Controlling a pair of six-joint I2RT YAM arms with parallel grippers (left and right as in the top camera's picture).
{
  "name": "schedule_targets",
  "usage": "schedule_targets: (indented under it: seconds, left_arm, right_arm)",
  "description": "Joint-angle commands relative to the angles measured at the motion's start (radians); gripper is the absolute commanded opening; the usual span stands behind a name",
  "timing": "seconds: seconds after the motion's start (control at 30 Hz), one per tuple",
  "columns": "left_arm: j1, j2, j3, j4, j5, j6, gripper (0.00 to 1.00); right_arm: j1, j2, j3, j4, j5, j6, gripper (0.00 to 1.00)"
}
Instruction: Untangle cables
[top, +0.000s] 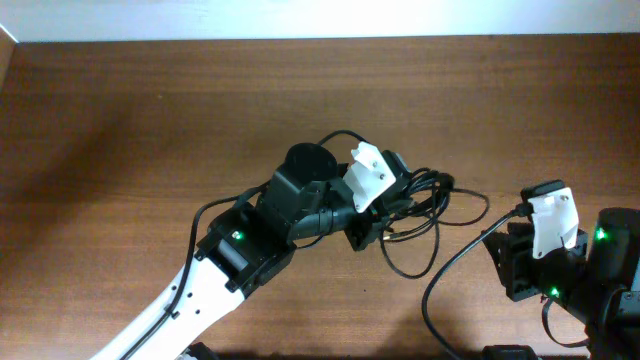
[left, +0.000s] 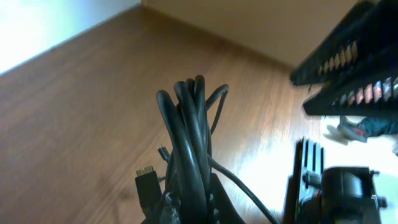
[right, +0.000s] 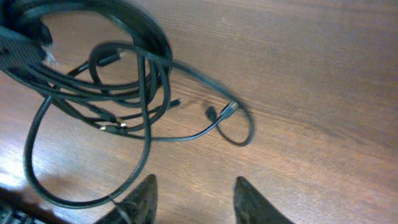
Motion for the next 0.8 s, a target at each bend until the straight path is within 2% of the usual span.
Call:
schedule_targets:
  seconds: [0.0, 0.13, 0.23, 0.4, 0.63, 0.77]
  left_arm:
    - [-0.002, -0.010, 0.005, 0.080, 0.079, -0.058, 0.00]
    - [-0.002, -0.010, 0.005, 0.125, 0.119, -0.058, 0.00]
    - [-0.002, -0.010, 0.005, 0.154, 0.200, -0.058, 0.00]
    - [-0.002, -0.010, 0.005, 0.218, 0.332, -0.050, 0.00]
    - [0.000, -0.010, 0.005, 0.230, 0.339, -0.050, 0.00]
    - [0.044, -0.017, 0.005, 0.229, 0.361, -0.051, 0.00]
  right_arm:
    - [-0.001, -0.002, 0.019, -0.001, -0.047, 0.089, 0.32]
    - [-0.001, -0.002, 0.019, 0.008, -0.207, 0.089, 0.23]
    - [-0.001, -0.002, 0.019, 0.023, -0.259, 0.089, 0.21]
    - [-0.001, -0.001, 0.019, 0.053, -0.252, 0.089, 0.20]
    - [-0.001, -0.001, 0.019, 0.061, -0.212, 0.093, 0.20]
    - [-0.001, -0.001, 0.019, 0.053, -0.167, 0.093, 0.20]
